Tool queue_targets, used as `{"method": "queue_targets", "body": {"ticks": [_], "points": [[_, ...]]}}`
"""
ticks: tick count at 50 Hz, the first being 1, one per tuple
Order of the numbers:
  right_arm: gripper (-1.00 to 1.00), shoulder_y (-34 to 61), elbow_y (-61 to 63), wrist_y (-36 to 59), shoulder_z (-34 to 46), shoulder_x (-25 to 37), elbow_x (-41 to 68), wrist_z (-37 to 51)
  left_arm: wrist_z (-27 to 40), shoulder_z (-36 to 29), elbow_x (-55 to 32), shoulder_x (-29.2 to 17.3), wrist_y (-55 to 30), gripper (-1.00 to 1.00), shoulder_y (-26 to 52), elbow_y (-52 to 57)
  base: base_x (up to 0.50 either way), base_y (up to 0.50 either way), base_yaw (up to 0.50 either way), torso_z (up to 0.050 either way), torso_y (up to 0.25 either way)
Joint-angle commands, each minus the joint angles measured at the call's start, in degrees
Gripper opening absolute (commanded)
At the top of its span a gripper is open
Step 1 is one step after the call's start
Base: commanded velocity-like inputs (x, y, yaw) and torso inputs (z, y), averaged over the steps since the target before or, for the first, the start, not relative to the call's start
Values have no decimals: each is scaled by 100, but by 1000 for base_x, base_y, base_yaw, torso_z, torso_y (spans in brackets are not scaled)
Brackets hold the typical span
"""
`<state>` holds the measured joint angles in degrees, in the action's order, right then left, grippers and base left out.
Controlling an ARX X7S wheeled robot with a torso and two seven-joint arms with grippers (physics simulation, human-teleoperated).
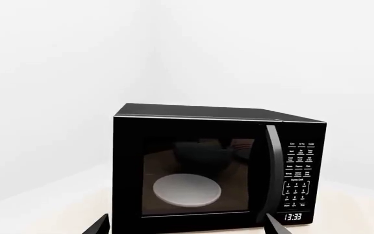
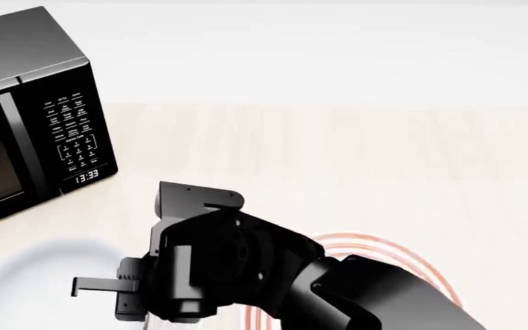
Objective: Put the white bowl to the right of the plate.
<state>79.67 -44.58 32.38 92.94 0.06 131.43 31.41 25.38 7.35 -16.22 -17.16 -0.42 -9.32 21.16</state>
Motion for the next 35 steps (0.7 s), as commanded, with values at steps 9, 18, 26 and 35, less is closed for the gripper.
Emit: {"method": "queue_targets", "body": {"ticks": [9, 18, 26, 35], "points": [[-100, 332, 1904, -1029, -631, 867, 187, 1348, 42, -47, 35, -17, 30, 100, -4, -15, 0, 0, 0, 0, 1], [-100, 551, 2248, -1074, -762, 1163, 220, 1585, 49, -11, -24, -37, 49, 100, -12, -23, 0, 0, 0, 0, 0], [-100, 818, 2593, -1121, -928, 1636, 265, 1842, 65, -7, -39, -45, 59, 100, 3, -52, 0, 0, 0, 0, 0], [-100, 1043, 3174, -1318, -1025, 2305, 26, 2208, 104, -45, -1, -45, 42, 100, 28, -68, 0, 0, 0, 0, 1]]}}
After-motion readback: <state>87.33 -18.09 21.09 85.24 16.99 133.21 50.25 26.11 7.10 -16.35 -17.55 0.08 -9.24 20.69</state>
